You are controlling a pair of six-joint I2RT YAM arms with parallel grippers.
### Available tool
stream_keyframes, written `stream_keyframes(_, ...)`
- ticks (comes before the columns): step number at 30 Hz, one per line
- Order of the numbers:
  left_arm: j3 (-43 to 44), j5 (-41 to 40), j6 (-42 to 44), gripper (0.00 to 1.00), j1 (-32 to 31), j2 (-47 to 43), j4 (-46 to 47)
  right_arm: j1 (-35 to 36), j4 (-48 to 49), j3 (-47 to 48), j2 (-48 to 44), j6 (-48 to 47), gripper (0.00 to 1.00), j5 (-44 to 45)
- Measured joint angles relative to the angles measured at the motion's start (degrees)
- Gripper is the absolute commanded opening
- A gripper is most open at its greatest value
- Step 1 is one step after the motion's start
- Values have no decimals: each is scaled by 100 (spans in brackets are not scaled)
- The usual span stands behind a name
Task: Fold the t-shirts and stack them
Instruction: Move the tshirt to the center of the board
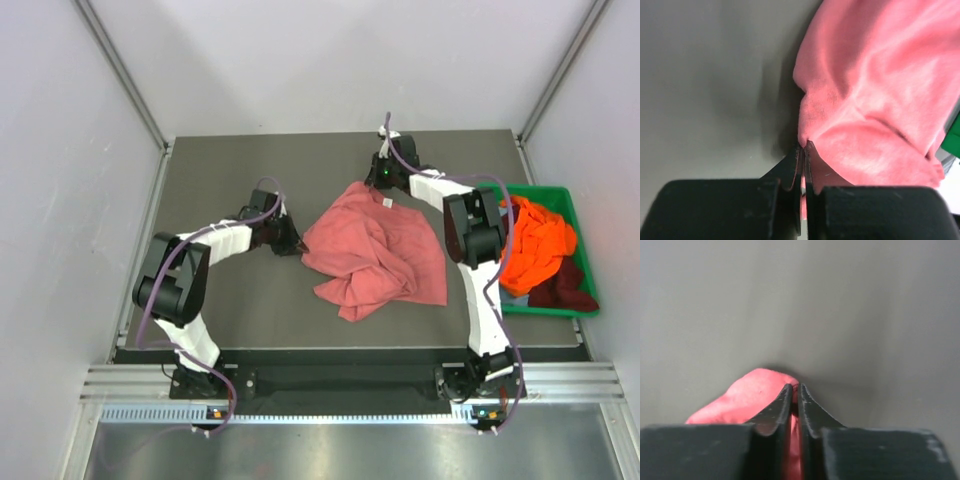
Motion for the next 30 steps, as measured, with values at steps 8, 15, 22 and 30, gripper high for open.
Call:
stream_keyframes(8, 1797, -1093, 673, 0, -7, -282, -1615, -13, -621, -153, -1088, 46, 0, 592)
stream_keyframes(15, 1993, -1652, 1165, 0, -15, -1447, -2304, -98, -1220, -1464, -4124, 282, 0, 1493)
stream_keyframes(22, 155, -1307, 1123, 22, -393, -2363, -2507, -160, -2173, -4754, -6413, 1067, 17, 1840)
stream_keyframes(30, -1231, -459, 802, 58, -546, -3198, -2575, -175, -3359, -6341, -7735, 1622, 47, 1858)
